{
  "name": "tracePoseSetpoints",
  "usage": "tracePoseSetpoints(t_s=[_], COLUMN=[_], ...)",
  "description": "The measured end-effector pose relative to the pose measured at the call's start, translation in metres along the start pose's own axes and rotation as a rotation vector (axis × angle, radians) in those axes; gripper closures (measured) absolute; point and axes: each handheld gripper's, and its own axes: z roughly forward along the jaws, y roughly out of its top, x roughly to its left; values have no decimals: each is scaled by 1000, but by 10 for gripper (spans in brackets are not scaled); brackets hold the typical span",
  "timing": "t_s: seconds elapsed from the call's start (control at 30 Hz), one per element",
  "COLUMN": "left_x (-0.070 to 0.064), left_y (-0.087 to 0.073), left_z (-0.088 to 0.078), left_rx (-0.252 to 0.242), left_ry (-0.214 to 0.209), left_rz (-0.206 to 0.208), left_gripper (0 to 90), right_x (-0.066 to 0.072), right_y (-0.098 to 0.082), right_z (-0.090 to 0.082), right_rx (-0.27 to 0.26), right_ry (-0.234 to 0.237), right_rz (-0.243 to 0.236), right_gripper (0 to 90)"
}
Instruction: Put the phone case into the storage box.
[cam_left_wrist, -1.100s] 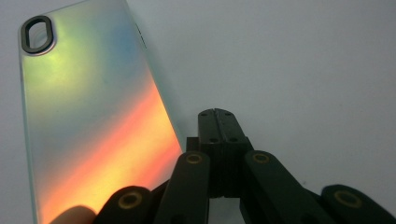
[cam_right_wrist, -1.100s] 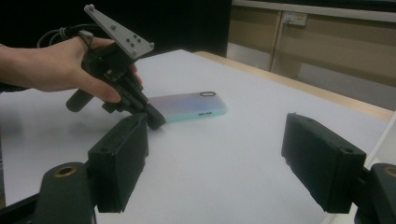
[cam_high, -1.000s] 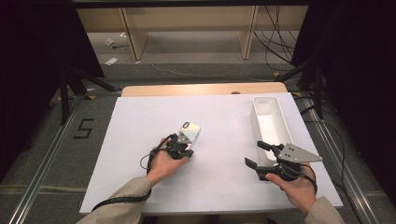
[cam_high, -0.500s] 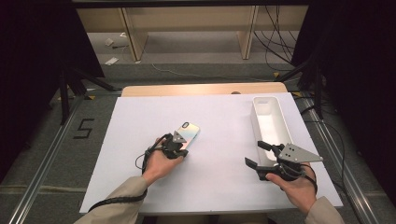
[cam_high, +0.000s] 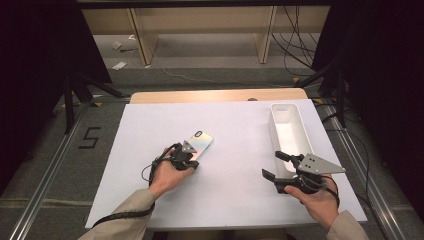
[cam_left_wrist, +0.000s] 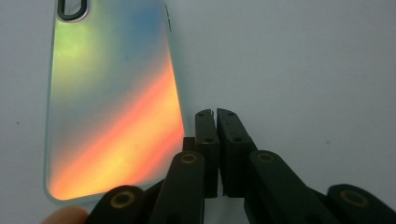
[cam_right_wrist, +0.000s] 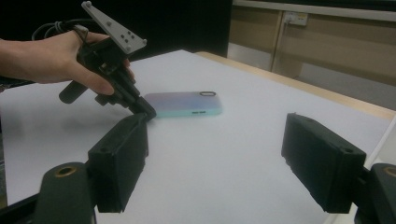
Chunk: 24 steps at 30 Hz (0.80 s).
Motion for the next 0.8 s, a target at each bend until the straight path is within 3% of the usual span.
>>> tracePoseSetpoints(t_s=[0.17, 0.27, 0.3, 0.37, 0.4, 0.43, 0.47, 0.57, 0.8], left_x=[-3, 1, 3, 7, 10, 14, 16, 24, 33], left_y=[11, 19, 21, 25, 27, 29, 31, 37, 45], left_z=[-9, -15, -15, -16, -16, -15, -14, -9, 5], left_rx=[-44, -59, -61, -59, -54, -40, -32, 10, 86], left_ry=[-1, 15, 21, 45, 55, 70, 74, 114, 144], left_rz=[4, -8, -12, -21, -25, -30, -35, -43, -34], left_gripper=[784, 642, 642, 502, 502, 364, 364, 154, 44], right_x=[0, 0, 0, 0, 0, 1, 1, 1, 1], right_y=[0, 0, 0, 0, 0, 0, 0, 1, 0], right_z=[0, 0, 0, 1, 1, 1, 1, 1, 1], right_rx=[1, 1, 1, 4, 4, 0, 0, 0, -2], right_ry=[-2, 0, 0, 1, 1, 1, 1, 5, 6], right_rz=[1, 5, 5, 7, 7, 0, 0, 0, 2], right_gripper=[236, 236, 236, 236, 236, 236, 236, 236, 236])
